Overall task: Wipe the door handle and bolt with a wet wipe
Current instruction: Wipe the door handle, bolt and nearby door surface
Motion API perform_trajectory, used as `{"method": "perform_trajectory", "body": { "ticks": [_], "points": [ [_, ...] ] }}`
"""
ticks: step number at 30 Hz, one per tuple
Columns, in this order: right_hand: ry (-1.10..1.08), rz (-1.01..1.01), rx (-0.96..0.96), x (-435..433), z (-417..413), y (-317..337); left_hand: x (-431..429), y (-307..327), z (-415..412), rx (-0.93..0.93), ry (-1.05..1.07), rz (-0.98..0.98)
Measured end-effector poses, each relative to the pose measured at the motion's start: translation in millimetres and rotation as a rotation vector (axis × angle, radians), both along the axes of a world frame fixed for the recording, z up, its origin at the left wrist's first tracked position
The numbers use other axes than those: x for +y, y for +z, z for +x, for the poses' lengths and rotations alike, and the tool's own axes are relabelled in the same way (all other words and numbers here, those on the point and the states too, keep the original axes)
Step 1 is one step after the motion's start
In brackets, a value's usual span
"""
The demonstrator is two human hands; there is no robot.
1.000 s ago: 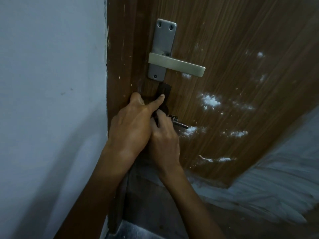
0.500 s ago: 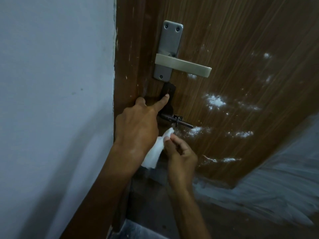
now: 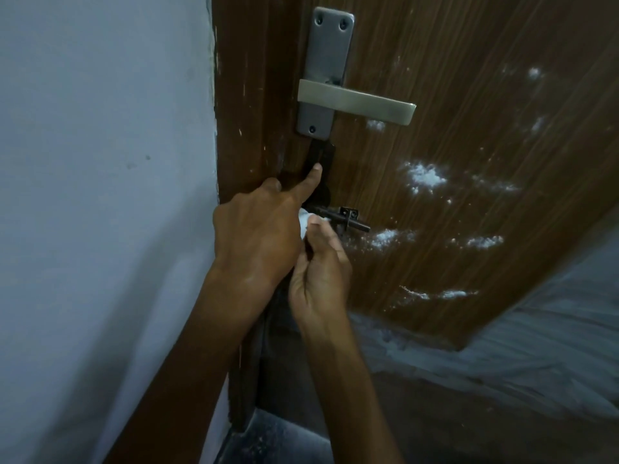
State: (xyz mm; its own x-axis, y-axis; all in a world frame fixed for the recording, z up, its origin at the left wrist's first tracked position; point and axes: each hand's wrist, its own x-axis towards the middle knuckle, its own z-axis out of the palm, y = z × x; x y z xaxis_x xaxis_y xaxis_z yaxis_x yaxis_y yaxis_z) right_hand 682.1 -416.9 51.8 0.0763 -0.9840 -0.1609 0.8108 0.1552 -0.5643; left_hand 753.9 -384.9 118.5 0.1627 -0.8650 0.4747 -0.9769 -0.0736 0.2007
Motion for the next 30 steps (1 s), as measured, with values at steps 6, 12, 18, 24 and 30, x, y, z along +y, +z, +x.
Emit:
{"method": "perform_trajectory", "body": {
  "ticks": [6,12,18,24,30],
  "points": [
    [0.062,0.009,0.086,-5,0,4,-2,-2,-1,-0.031,0.012,-0.016],
    [0.012,0.069,-0.089,-1,-33,-3,2,0,-2,-0.065,0.048,-0.009],
    [-0.023,0.079,-0.061,2,-12,6,1,1,0,-0.060,0.027,0.018],
    [0.026,0.034,0.049,-3,-35,1,0,-1,-1,-0.037,0.042,0.022],
    [-0.074,0.056,0.090,-7,-70,-12,1,-2,-2,-0.030,0.017,0.014]
  ]
}}
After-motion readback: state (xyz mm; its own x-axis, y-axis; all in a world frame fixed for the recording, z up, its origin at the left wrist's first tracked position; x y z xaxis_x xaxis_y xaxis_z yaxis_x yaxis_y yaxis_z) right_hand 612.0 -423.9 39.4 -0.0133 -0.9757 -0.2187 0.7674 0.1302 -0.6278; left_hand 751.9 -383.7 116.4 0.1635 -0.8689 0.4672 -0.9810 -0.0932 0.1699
